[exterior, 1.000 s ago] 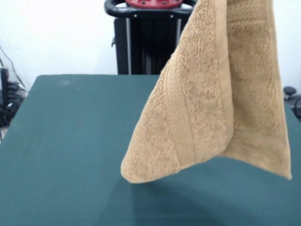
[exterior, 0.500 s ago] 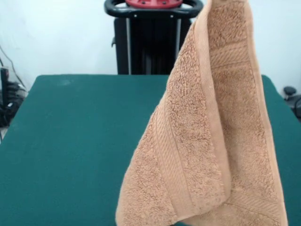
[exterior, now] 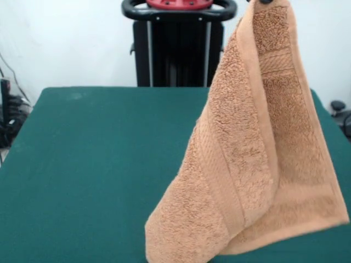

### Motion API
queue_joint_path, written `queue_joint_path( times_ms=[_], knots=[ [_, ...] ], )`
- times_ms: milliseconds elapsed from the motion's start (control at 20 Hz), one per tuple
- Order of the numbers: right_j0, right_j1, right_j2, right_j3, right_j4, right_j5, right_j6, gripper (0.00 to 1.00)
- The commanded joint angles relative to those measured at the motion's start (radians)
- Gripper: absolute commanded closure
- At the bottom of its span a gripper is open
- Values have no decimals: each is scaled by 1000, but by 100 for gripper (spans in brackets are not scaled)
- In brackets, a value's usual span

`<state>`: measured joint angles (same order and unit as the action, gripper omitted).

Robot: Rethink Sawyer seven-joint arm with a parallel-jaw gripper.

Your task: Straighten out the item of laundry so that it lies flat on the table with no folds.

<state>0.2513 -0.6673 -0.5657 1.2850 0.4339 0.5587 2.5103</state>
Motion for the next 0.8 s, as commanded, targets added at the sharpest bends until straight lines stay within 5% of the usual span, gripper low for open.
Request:
queue_joint_path(
  times_ms=[50, 500, 800],
  knots=[
    [47, -15, 129, 302, 5, -68, 167, 100],
    [-20, -60, 251, 478, 4, -277, 129, 100],
    [-9, -59, 227, 507, -18, -262, 130, 100]
  ],
)
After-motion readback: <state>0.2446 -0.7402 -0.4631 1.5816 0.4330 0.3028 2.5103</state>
